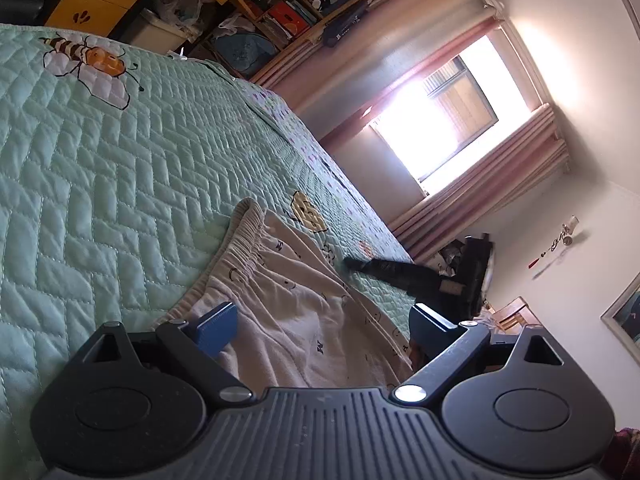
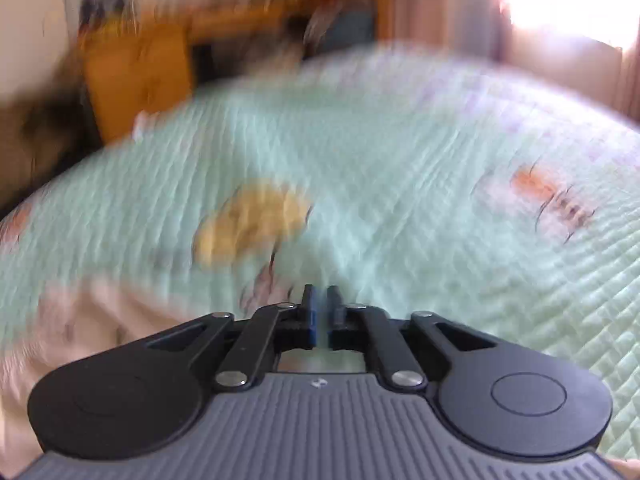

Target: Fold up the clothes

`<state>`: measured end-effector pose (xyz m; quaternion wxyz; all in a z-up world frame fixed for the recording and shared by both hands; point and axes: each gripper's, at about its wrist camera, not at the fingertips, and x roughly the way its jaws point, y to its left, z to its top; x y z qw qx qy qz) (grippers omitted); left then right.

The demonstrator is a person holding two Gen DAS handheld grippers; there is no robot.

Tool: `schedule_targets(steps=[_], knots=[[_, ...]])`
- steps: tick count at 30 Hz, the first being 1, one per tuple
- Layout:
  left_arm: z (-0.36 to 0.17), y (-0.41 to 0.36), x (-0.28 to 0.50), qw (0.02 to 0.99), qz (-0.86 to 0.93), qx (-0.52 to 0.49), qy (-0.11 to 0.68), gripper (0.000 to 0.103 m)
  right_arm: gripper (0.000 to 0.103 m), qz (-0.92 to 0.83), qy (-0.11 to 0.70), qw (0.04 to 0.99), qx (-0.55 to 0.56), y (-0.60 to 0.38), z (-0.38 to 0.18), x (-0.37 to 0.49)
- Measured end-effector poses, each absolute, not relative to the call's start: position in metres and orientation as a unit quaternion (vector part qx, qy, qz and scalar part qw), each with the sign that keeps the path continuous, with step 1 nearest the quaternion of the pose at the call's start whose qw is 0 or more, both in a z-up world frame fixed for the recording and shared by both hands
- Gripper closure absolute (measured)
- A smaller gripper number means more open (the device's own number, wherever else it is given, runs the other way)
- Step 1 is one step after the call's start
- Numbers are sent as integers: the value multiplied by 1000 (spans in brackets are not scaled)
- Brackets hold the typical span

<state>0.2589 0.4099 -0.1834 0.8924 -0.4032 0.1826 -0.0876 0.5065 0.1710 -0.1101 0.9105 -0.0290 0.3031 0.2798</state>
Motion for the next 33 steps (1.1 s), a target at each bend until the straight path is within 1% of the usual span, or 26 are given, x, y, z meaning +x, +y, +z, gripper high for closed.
schedule_targets(steps=[1,2,3,5,7,10,12,13,14,15,16,19,20,22,23,26,28,31,32,33], knots=[[-184,410,259,892,-88,-404,182,9,94,296,289,910,-1,161,-104,501],[-184,411,258,891,-87,-408,179,10,94,308,285,908,-1,154,-96,493],[-184,412,257,889,-87,-414,175,9,94,327,286,901,-18,148,-91,483],[-178,413,253,887,-97,-422,160,7,88,339,298,890,-62,132,-85,462],[-170,408,249,886,-131,-422,142,2,88,331,310,886,-99,111,-80,442],[-162,392,249,880,-204,-410,127,1,88,313,339,877,-129,92,-99,441],[-168,381,258,877,-218,-398,159,1,88,309,370,867,-132,92,-117,452],[-174,377,264,878,-210,-389,184,2,91,302,383,862,-136,95,-127,460],[-182,375,270,877,-198,-383,211,5,97,295,382,864,-139,96,-136,470],[-186,374,273,880,-189,-374,224,14,102,279,370,874,-145,98,-141,478],[-189,374,275,883,-181,-365,234,18,103,261,358,884,-152,104,-143,487],[-190,375,274,884,-183,-362,234,18,103,226,326,906,-148,112,-142,503],[-190,377,274,883,-184,-365,231,18,99,223,319,912,-130,107,-140,502],[-190,380,271,881,-185,-374,223,18,98,231,300,920,-105,96,-131,488],[-187,382,270,881,-184,-376,219,18,95,249,300,915,-101,95,-127,478],[-182,383,270,884,-176,-373,218,18,96,307,314,893,-96,100,-118,453],[-182,384,269,886,-170,-373,218,18,95,300,327,891,-99,117,-125,470],[-180,389,265,894,-143,-370,207,18,103,288,345,887,-105,143,-137,497],[-180,393,263,897,-128,-372,204,17,102,283,351,886,-106,151,-140,506],[-180,398,261,895,-122,-380,200,17,100,281,331,895,-102,153,-134,504]])
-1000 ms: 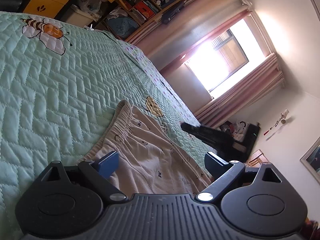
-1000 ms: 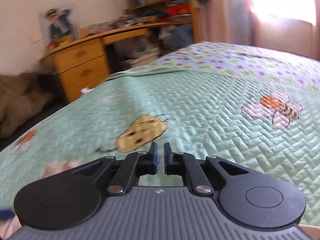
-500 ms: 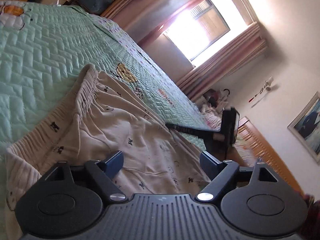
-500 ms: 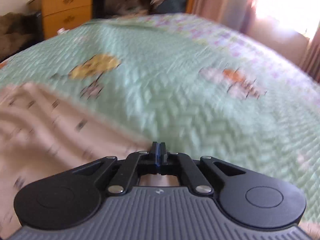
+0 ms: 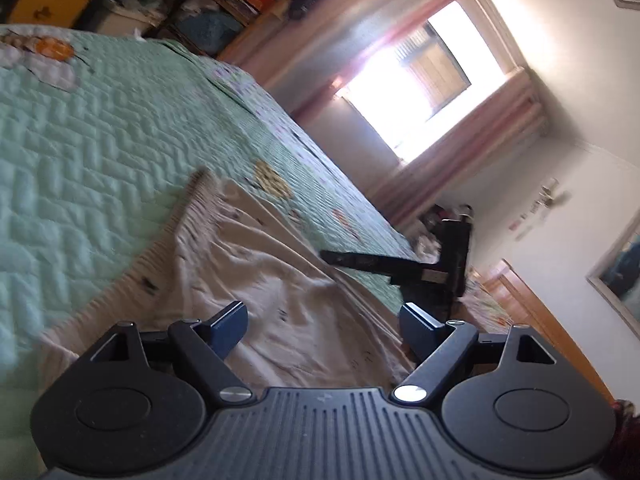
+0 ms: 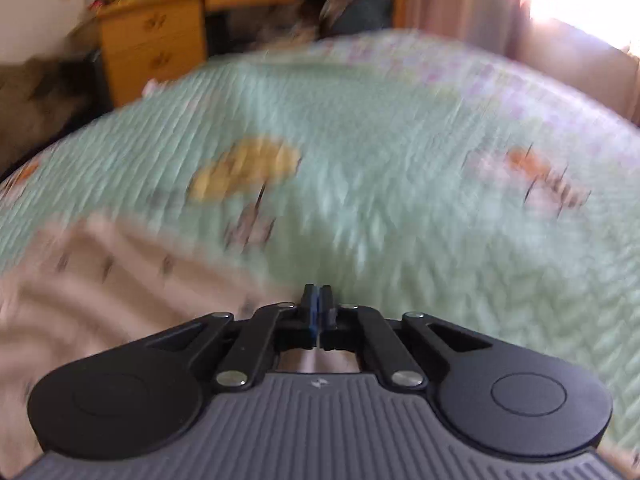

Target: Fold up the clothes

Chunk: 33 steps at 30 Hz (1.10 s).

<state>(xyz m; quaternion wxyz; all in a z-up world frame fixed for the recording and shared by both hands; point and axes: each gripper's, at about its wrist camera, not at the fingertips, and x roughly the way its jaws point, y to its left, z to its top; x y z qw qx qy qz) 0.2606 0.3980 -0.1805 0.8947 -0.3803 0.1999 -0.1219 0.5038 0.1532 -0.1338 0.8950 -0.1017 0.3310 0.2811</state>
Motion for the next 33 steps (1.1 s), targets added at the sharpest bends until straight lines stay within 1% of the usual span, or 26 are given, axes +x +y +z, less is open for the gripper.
schedule_targets(steps=[1,3,4,5,7,8,9,10,12,13,14,16,17,18,19,20,21,25,28,30,31,33], knots=[[-181,404,259,892,-118,-391,196,18,98,279,309,904,-97,154,-127,501],[-182,410,256,887,-111,-407,186,18,98,306,300,901,-66,153,-110,485],[-181,411,254,889,-105,-406,184,18,97,323,309,892,-67,157,-106,475],[-180,412,253,891,-98,-403,182,18,96,334,336,877,-78,164,-111,471],[-179,413,252,896,-88,-397,181,18,95,342,377,854,-113,184,-130,470],[-178,413,252,897,-86,-393,182,18,98,337,389,846,-138,196,-144,474],[-178,412,252,899,-85,-389,183,18,100,338,361,857,-144,202,-148,479],[-177,412,252,901,-83,-384,184,18,102,330,352,866,-132,207,-147,489],[-177,411,252,903,-80,-379,185,18,101,313,337,882,-104,216,-146,509],[-177,411,252,904,-79,-379,184,18,96,311,325,889,-86,215,-142,512],[-177,412,251,904,-77,-380,183,18,93,318,304,896,-68,211,-133,507],[-177,412,251,903,-75,-381,182,18,92,346,290,891,-40,200,-118,487],[-176,412,251,903,-74,-381,182,18,87,354,299,885,-35,197,-112,476],[-176,411,251,903,-72,-381,182,18,85,349,318,881,-40,197,-116,469],[-174,410,250,905,-68,-378,183,18,75,343,338,875,-46,197,-120,464],[-172,408,248,907,-63,-374,183,18,65,334,374,863,-65,202,-134,469],[-170,406,247,909,-58,-369,183,18,65,336,385,857,-71,202,-147,472],[-155,404,231,924,-24,-347,157,11,67,340,325,883,5,169,-125,446],[-136,400,214,936,-16,-331,118,10,67,344,284,895,-28,127,-99,398],[-121,389,206,939,-43,-326,100,7,67,318,283,904,-34,78,-90,378],[-116,379,204,938,-66,-328,92,4,67,298,286,910,-36,52,-87,372],[-112,351,206,932,-123,-328,93,1,67,237,297,924,-41,2,-86,375]])
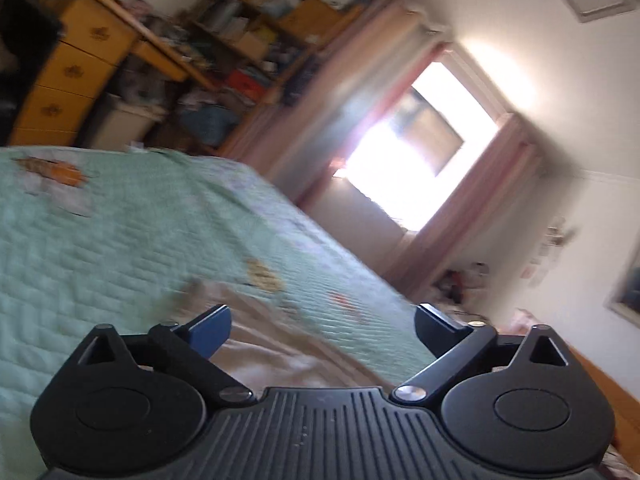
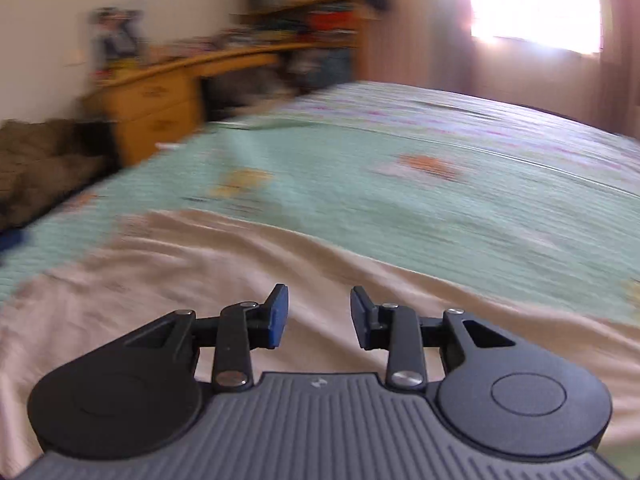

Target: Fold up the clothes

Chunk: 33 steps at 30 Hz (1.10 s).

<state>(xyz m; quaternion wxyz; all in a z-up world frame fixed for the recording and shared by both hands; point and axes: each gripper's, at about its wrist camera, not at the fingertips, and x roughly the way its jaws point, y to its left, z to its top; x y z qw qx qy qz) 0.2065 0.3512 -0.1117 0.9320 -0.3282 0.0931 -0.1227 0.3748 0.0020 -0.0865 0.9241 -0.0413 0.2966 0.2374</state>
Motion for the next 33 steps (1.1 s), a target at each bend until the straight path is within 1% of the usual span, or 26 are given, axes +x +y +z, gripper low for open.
schedule_targets(steps=[1,3,4,5,6,7,8,9,10,11,12,13,15,16,18,19,20,22,23,25,27,28,29,30,31,33], knots=[[-115,338,213,927,-150,-327,104,1,66,212,302,928,-42,-16,-90,379],[-136,318,230,920,-165,-321,150,1,65,182,315,931,-40,-45,-97,391],[-146,309,239,916,-171,-318,175,2,66,185,341,921,-45,-50,-109,406],[-158,308,247,912,-159,-317,205,3,69,189,367,909,-50,-54,-122,422],[-170,308,255,907,-143,-317,237,9,70,192,393,897,-56,-58,-135,438],[-174,311,255,905,-143,-323,238,12,71,180,385,904,-52,-69,-142,453],[-175,314,254,903,-148,-330,232,10,75,166,373,911,-48,-81,-150,467],[-176,318,253,901,-153,-337,226,9,86,116,363,923,-52,-88,-149,477],[-177,319,253,901,-153,-337,227,10,98,63,352,932,-56,-94,-147,487],[-178,319,253,901,-152,-336,228,10,90,36,341,937,-64,-98,-145,488],[-178,318,254,902,-152,-331,230,9,89,29,338,940,-47,-101,-141,486],[-178,317,254,904,-153,-325,232,9,89,58,332,941,-9,-104,-135,478],[-178,317,254,905,-153,-322,233,8,89,142,333,932,32,-89,-129,461],[-178,319,255,904,-155,-323,233,8,85,181,342,921,38,-79,-130,460],[-178,322,256,903,-158,-326,232,8,83,230,368,900,32,-61,-139,468],[-178,323,257,902,-159,-327,232,8,86,205,373,905,18,-63,-149,482],[-178,325,257,902,-161,-327,232,8,103,178,377,909,4,-67,-159,495],[-179,327,260,901,-163,-328,231,8,103,92,357,927,61,-91,-158,516],[-179,328,261,901,-163,-328,231,8,95,86,341,935,47,-86,-151,511],[-179,328,262,901,-164,-327,232,7,95,79,307,948,13,-73,-136,500],[-180,329,263,901,-165,-327,231,7,95,193,336,920,51,-54,-132,482],[-180,329,263,901,-166,-327,231,7,93,248,355,900,53,-41,-136,476],[-180,329,263,901,-166,-327,231,7,92,252,367,895,28,-32,-144,481],[-180,329,263,901,-167,-327,231,7,93,253,380,890,2,-24,-153,486],[-180,329,264,901,-167,-328,231,7,103,232,375,897,18,-33,-161,501],[-181,330,264,900,-169,-330,229,7,103,163,360,917,55,-51,-168,529]])
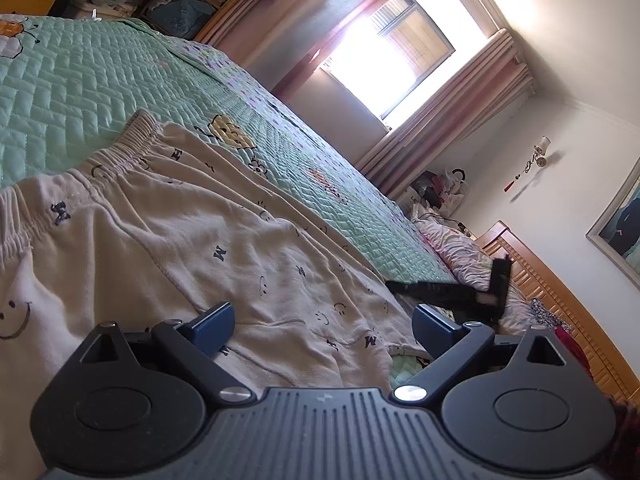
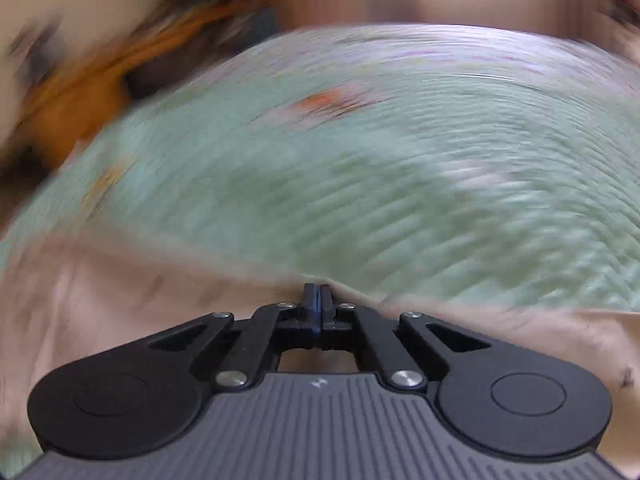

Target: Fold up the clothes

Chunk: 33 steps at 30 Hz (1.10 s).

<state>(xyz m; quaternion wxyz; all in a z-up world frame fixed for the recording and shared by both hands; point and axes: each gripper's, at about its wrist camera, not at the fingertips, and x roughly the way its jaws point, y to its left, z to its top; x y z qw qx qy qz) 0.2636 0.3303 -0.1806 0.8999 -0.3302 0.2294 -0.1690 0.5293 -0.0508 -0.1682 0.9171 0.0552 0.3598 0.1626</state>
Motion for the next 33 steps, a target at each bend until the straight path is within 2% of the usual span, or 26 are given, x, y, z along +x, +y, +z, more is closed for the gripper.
schedule_targets(steps=[1,2,5,7,8,9,10,11,12,15,18,20,22,23,25,28,33], knots=[[-181,331,264,899,-170,-332,229,7,97,114,343,932,31,-48,-160,531],[-181,331,263,899,-171,-333,228,7,95,111,324,939,12,-43,-152,528],[-181,330,264,899,-170,-331,229,7,95,219,326,918,51,-23,-134,500],[-182,330,264,900,-171,-330,230,6,92,274,364,890,19,-1,-142,493],[-182,330,264,900,-171,-330,230,6,95,261,387,884,-20,8,-156,501],[-182,331,264,899,-172,-330,230,7,102,256,374,890,-45,9,-167,509],[-181,331,264,899,-173,-331,229,7,103,206,346,912,-82,10,-168,513],[-181,332,264,898,-175,-331,229,7,95,152,315,929,-119,10,-168,516],[-182,332,264,898,-176,-333,229,7,92,103,292,939,-148,9,-166,515],[-182,332,265,898,-177,-330,231,7,88,158,288,943,-45,-26,-149,488],[-183,331,266,898,-177,-329,231,7,85,182,297,936,-45,-65,-145,446],[-184,331,266,898,-177,-329,231,7,76,136,326,934,-44,-107,-154,445],[-185,331,267,899,-177,-328,231,7,76,85,346,934,-8,-165,-169,459],[-185,331,267,899,-178,-328,231,7,85,50,333,942,0,-185,-165,461],[-186,331,267,898,-179,-331,229,7,76,-13,291,956,25,-219,-151,458],[-186,332,268,897,-179,-332,229,6,75,-8,237,963,127,-263,-133,432],[-186,331,269,898,-180,-330,230,6,74,-11,253,962,99,-293,-142,406]])
